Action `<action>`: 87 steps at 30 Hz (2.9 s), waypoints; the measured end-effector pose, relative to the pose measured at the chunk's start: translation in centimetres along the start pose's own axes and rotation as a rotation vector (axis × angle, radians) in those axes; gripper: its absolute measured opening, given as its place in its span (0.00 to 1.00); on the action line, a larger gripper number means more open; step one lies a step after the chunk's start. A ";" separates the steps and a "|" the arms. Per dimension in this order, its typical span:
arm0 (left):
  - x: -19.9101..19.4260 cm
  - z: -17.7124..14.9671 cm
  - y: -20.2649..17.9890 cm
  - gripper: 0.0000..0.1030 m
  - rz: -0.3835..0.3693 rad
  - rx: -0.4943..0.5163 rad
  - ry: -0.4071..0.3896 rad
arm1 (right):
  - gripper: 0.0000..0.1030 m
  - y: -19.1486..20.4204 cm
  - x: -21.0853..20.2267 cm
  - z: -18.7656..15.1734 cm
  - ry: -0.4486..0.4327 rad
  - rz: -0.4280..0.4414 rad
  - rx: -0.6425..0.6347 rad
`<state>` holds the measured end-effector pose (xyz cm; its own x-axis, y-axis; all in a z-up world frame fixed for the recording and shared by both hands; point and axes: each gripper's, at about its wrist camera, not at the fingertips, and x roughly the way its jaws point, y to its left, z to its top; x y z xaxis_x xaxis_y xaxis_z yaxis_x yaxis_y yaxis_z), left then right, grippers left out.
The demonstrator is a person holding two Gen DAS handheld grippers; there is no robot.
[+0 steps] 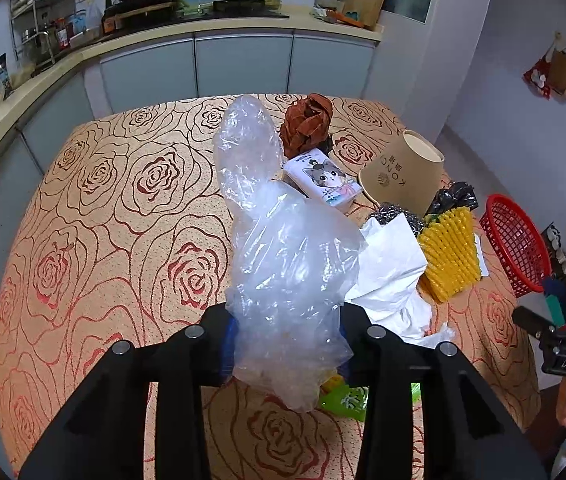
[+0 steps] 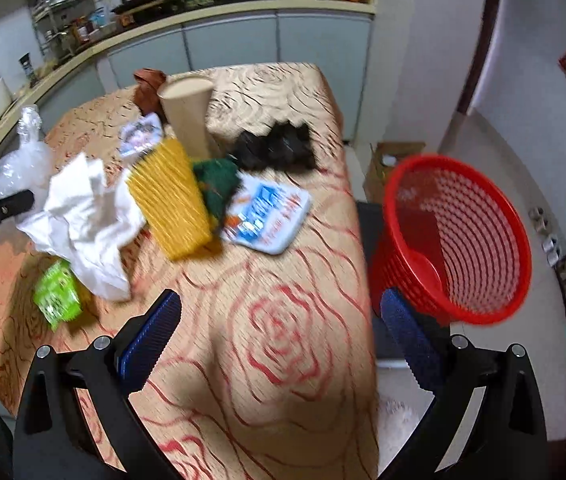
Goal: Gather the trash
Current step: 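Grasp the clear plastic bag with the left tool while the right tool grasps the yellow mesh sponge, then carry the bag and sponge to the red basket and open both tools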
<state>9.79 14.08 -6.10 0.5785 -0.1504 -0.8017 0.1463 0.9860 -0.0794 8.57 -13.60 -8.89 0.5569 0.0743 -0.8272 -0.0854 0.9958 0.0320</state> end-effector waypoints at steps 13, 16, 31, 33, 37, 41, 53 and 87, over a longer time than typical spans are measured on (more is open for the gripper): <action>-0.2 0.2 0.8 0.34 -0.012 -0.016 -0.013 | 0.79 2.9 3.2 3.7 -0.017 0.046 -0.085; -0.4 0.3 1.0 0.38 -0.023 -0.025 -0.025 | 0.74 3.4 4.2 3.9 -0.004 0.059 -0.105; -1.7 1.0 0.2 0.39 -0.034 -0.005 -0.060 | 0.16 2.9 4.2 3.3 0.034 0.152 -0.078; -1.9 1.1 -0.2 0.36 -0.032 0.008 -0.070 | 0.15 2.7 3.6 3.3 0.023 0.157 -0.072; -2.4 1.3 -1.1 0.32 -0.031 0.033 -0.077 | 0.14 2.4 2.3 3.2 -0.006 0.169 -0.070; -2.8 1.7 -2.1 0.30 -0.036 0.060 -0.081 | 0.14 2.4 1.2 3.1 -0.029 0.178 -0.073; -4.1 3.5 -4.4 0.31 -0.024 0.096 -0.121 | 0.13 2.5 -3.5 3.0 -0.120 0.228 -0.083; -5.2 4.7 -6.4 0.35 -0.024 0.121 -0.165 | 0.13 1.9 -2.9 3.7 -0.108 0.231 -0.079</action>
<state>9.63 8.23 1.39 0.6956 -0.1933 -0.6919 0.2514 0.9677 -0.0177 9.86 -11.70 -4.39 0.6000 0.3083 -0.7382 -0.2823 0.9450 0.1652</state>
